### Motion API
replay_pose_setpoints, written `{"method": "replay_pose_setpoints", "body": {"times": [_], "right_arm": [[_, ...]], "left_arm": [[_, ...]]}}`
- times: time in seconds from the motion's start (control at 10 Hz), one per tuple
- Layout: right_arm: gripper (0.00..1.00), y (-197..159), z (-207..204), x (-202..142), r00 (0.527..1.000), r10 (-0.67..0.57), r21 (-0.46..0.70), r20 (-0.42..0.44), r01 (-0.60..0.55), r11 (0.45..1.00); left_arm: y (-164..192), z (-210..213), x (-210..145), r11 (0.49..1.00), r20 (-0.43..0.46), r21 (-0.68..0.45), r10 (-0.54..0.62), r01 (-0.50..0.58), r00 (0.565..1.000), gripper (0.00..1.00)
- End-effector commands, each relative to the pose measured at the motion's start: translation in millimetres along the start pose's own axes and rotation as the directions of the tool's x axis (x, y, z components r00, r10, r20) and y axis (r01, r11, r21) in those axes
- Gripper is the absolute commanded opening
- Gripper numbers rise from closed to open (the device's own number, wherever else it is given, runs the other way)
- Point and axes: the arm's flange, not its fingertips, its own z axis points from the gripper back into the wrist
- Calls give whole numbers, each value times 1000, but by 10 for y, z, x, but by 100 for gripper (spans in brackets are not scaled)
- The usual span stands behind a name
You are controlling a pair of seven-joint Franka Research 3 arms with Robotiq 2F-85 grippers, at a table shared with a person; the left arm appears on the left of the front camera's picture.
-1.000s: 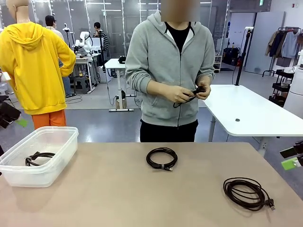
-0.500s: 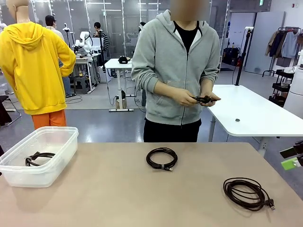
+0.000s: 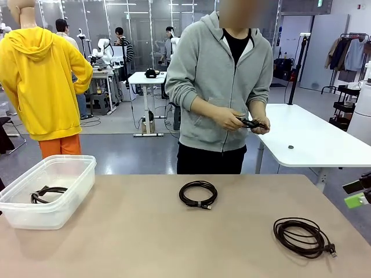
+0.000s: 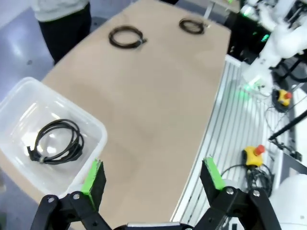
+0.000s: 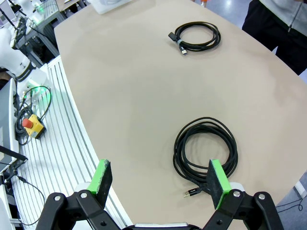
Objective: Organize and store the cables.
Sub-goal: Place the Power Cable into the Organizing box.
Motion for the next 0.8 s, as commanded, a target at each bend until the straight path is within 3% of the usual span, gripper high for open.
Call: {"method": "replay_pose_setpoints", "body": {"times": [0.0, 0.2, 0.3, 0.7], "right_arm": [[100, -10, 10, 19, 1000, 2, 7, 11, -2, 1000], [100, -10, 10, 19, 1000, 2, 7, 11, -2, 1000], [100, -10, 10, 19, 1000, 2, 7, 11, -2, 1000], [100, -10, 10, 19, 1000, 2, 7, 11, -2, 1000]], "left_arm": [[-26, 25, 127, 995, -43, 95, -38, 42, 998, 100], [40, 10, 185, 989, -48, 144, -3, 10, 999, 100], [-17, 52, 127, 997, -41, 69, -16, 19, 999, 100], [-17, 52, 127, 997, -41, 69, -16, 19, 999, 100]]}}
